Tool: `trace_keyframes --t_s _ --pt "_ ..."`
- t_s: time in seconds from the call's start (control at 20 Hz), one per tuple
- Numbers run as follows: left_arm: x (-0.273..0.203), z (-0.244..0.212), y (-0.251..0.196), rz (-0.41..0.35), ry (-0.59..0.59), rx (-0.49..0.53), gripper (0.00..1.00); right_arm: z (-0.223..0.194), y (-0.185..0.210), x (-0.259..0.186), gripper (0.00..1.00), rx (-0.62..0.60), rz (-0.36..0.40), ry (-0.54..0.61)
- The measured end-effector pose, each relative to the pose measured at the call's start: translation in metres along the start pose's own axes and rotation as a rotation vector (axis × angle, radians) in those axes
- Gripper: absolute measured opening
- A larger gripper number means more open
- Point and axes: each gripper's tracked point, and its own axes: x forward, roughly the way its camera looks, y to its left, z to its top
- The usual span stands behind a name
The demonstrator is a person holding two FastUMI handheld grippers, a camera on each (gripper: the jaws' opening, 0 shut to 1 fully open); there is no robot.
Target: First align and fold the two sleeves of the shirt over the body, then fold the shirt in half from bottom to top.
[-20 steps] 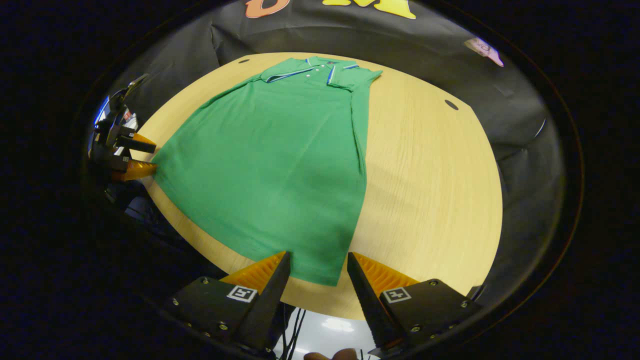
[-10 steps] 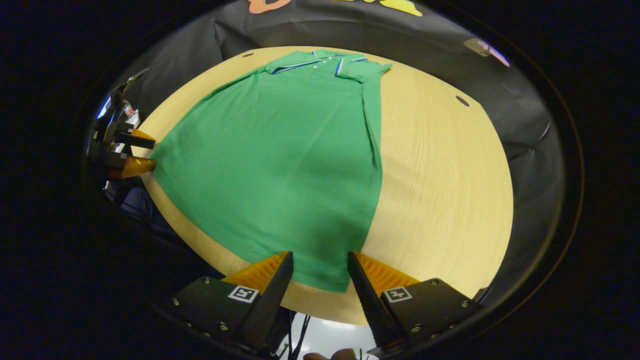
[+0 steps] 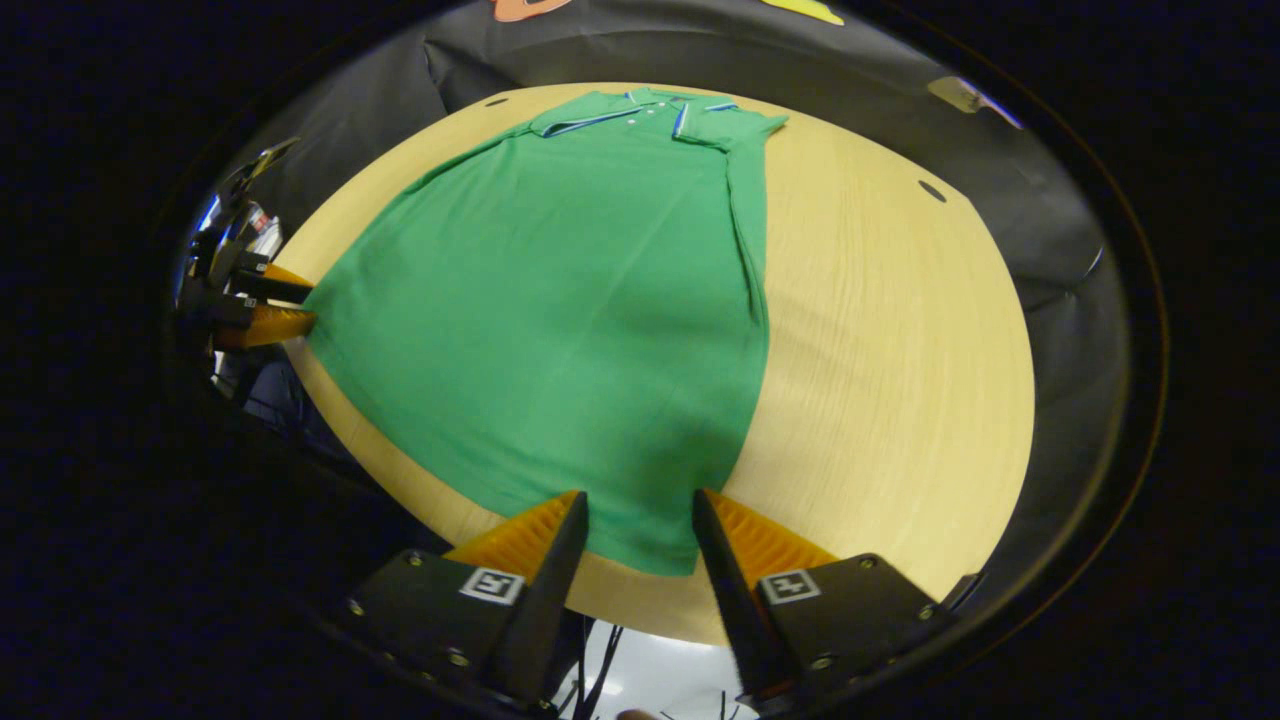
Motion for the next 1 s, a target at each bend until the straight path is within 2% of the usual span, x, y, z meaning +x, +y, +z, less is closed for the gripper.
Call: trace_keyframes --t_s 0.1,0.15,0.2,0.25,0.3,0.4,0.45,0.65,0.75,1.0 --pt "0.004 0.002 -0.004 -0.010 -0.007 0.001 0.35 0.001 0.001 -0.001 0.56 -0.004 0.006 0.005" --pt "0.002 0.002 -0.005 -0.015 -0.010 -0.018 0.28 0.004 0.003 0.000 0.56 0.008 0.013 -0.001" --pt "0.002 0.003 -0.004 -0.022 -0.012 -0.051 0.21 0.003 0.003 0.001 0.32 0.023 0.014 0.004" --pt "0.001 0.004 -0.004 -0.037 -0.017 -0.095 0.18 0.003 0.005 0.000 0.09 0.028 0.024 0.006" --pt "0.002 0.005 -0.004 -0.054 -0.021 -0.148 0.08 0.006 0.006 -0.002 0.09 0.033 0.033 -0.010" --pt "0.001 0.009 -0.004 -0.093 -0.018 -0.241 0.04 0.006 0.006 0.000 0.01 0.051 0.048 0.004" --pt "0.000 0.012 -0.001 -0.100 -0.023 -0.263 0.04 0.007 0.005 -0.001 0.01 0.058 0.054 0.003" --pt "-0.012 0.036 -0.001 -0.131 -0.080 -0.254 0.03 0.012 0.001 -0.008 0.01 0.079 0.058 -0.004" --pt "-0.017 0.049 0.003 -0.119 -0.122 -0.240 0.03 0.018 0.001 -0.013 0.01 0.078 0.073 -0.010" --pt "-0.025 0.074 0.010 -0.137 -0.155 -0.230 0.03 0.046 -0.003 -0.030 0.01 0.103 0.108 -0.065"
